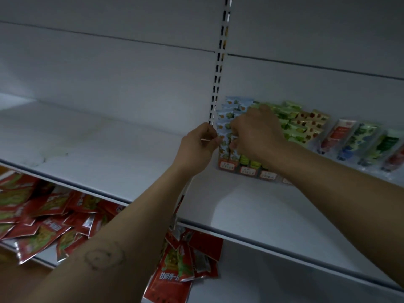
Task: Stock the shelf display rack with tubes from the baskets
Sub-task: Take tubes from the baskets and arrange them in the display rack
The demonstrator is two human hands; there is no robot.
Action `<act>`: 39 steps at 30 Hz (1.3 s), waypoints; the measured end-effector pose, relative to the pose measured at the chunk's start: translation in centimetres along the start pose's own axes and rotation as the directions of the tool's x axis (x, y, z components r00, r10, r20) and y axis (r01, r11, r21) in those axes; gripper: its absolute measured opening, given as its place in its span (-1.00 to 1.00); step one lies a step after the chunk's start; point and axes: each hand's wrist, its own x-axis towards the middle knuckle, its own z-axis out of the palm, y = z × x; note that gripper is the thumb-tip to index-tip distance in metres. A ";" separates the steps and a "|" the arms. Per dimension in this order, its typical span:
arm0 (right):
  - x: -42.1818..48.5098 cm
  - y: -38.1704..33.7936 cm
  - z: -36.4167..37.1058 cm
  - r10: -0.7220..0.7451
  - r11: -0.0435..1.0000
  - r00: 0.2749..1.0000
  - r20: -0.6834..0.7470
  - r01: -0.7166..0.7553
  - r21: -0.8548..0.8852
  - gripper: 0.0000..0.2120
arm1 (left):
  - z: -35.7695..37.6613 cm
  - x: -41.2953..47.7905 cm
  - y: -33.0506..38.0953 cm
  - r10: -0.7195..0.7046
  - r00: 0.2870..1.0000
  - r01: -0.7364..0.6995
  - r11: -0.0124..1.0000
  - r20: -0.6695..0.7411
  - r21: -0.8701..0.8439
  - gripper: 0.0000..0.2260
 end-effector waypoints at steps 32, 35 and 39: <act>-37.2 -5.2 12.0 -0.049 0.885 0.698 0.714 -0.301 0.354 -0.46 | 10.3 -30.4 0.4 -0.449 0.526 -0.364 0.649 0.722 0.668 -0.55; -38.9 -6.9 15.5 -0.107 0.888 0.616 0.780 -0.293 0.354 -0.48 | 11.4 -33.1 -2.3 -0.564 0.431 -0.341 0.621 0.705 0.706 -0.54; -39.8 -9.0 18.8 -0.171 0.879 0.529 0.831 -0.300 0.372 -0.55 | 11.3 -34.1 -5.4 -0.644 0.416 -0.264 0.590 0.642 0.763 -0.55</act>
